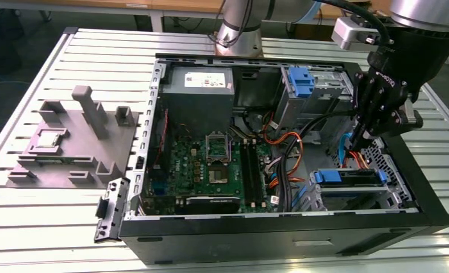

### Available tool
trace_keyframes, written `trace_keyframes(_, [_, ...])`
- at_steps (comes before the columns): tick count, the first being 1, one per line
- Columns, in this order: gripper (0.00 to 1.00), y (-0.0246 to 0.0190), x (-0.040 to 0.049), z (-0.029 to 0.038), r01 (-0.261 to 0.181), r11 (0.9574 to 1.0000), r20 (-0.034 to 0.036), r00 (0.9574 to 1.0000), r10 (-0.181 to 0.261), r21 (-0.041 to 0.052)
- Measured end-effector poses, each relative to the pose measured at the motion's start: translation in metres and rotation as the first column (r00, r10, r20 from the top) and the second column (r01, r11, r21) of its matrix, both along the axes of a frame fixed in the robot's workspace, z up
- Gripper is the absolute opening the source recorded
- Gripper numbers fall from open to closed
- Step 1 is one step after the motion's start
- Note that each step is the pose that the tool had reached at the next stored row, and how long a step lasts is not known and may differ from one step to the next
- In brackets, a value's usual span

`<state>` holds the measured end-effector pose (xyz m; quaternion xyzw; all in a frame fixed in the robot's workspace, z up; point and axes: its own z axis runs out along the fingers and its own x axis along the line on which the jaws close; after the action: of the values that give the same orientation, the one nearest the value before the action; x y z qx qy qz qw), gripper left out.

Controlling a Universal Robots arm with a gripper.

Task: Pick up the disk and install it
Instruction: 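Insert the second disk wire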

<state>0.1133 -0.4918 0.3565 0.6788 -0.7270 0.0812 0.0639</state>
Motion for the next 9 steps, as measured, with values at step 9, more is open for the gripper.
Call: trace_keyframes(9, [0.16, 0.0000, 0.0000, 0.0000, 0.000, 1.0000, 0.0004, 1.0000, 0.000, 0.0001])
